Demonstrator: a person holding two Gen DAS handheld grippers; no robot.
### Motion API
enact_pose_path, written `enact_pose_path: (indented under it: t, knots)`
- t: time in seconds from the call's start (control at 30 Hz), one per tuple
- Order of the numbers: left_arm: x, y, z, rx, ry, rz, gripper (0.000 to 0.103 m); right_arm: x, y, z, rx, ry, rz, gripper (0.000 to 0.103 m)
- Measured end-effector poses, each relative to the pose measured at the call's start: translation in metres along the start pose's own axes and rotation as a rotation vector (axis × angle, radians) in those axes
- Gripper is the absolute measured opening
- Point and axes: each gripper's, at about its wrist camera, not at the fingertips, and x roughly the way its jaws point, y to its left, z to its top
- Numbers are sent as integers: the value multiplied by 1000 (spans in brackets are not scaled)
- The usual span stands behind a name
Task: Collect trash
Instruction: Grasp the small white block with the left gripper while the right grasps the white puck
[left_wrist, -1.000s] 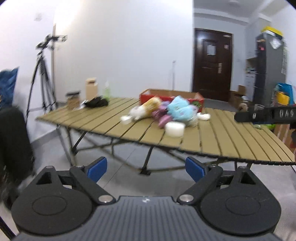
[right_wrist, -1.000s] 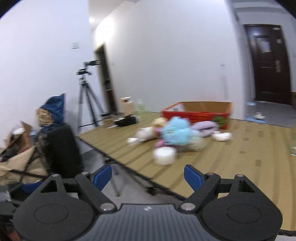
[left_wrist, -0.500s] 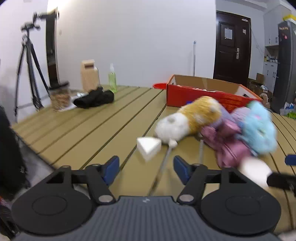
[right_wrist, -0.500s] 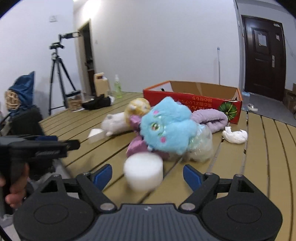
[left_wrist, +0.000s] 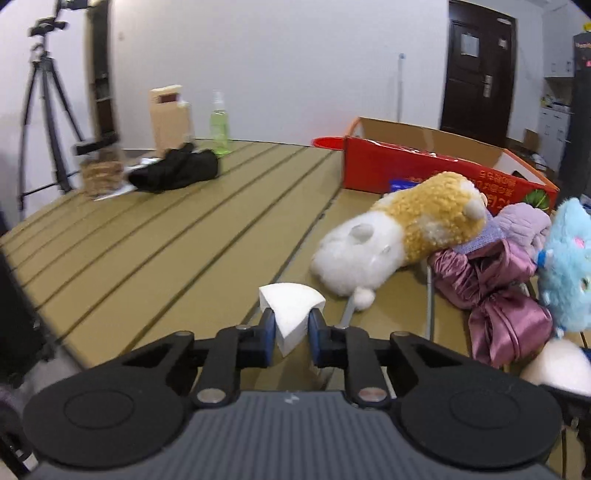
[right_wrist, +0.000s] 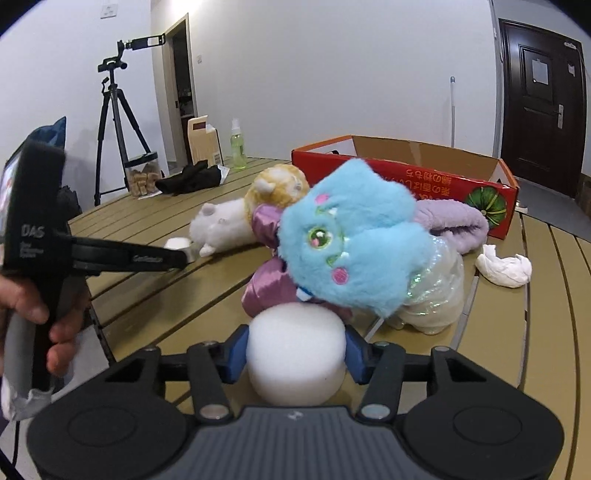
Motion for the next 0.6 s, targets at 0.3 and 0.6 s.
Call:
enact_pose_path:
  t: [0.3, 0.6]
  knots:
    - [-203, 69, -107, -90, -110, 101, 22, -79, 56, 5, -106, -111, 266, 52]
    - [-246, 123, -193, -300, 51, 103, 24, -58, 196, -35, -290, 85, 527, 53]
